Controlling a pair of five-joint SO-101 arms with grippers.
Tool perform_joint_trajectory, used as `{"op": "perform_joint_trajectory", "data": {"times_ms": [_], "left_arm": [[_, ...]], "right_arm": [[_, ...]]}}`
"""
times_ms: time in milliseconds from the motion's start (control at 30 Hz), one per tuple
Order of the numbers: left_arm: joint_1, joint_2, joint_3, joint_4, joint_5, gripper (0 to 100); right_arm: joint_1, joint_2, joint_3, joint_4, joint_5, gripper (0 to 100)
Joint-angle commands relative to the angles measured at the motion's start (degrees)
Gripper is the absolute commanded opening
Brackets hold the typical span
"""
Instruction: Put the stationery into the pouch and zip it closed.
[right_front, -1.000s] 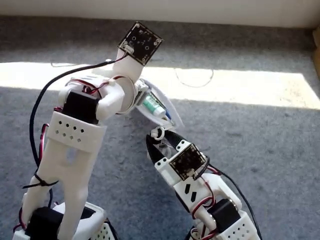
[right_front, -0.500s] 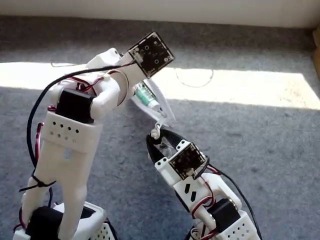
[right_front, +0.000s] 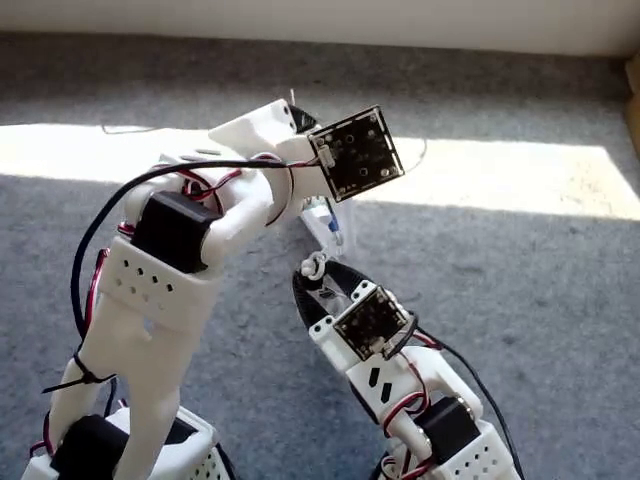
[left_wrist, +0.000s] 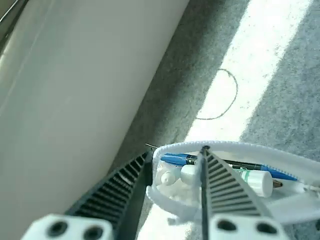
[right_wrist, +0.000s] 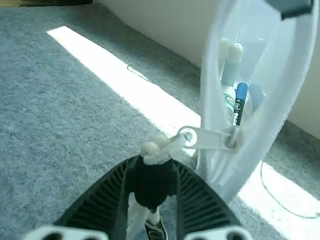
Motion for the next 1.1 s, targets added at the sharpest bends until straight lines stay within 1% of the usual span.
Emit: {"op": "perform_joint_trajectory", "data": {"times_ms": [0,200,267,400,567,633,667,767,900,1067], "left_arm": [[3.65,-0.48,0.66,-3.16,3.16,19],[7.78,-0.48,0.57,-3.52,3.34,19],[8.75,-0.40,0.75,-3.52,4.48,19],[8.92,-0.31,1.10,-3.60,5.71,19],[8.57,-0.75,5.93,-8.97,5.71,19],[8.04,-1.01,6.02,-9.76,5.89,19],[7.25,-1.19,4.88,-9.58,6.95,19],[4.09,-2.77,-0.57,-8.18,13.19,19],[-1.80,-4.79,-7.16,-0.35,17.67,19],[-12.44,-6.37,-10.68,8.44,19.78,19]], "right_arm": [[0.31,-0.84,-0.31,0.13,2.81,0.5],[0.31,-0.84,0.13,0.13,2.90,0.5],[0.31,-0.84,0.57,0.13,3.08,0.5],[0.31,-0.84,0.75,0.13,3.16,0.5],[0.31,-0.84,0.75,0.13,3.16,0.5],[0.31,-0.84,0.75,0.13,3.16,0.5],[0.31,-0.84,0.75,0.13,3.16,0.5],[0.31,-0.84,0.75,0.04,3.16,0.5],[0.31,-0.84,0.75,0.04,2.90,0.5],[0.31,-0.92,0.57,-0.04,2.73,0.5]]}}
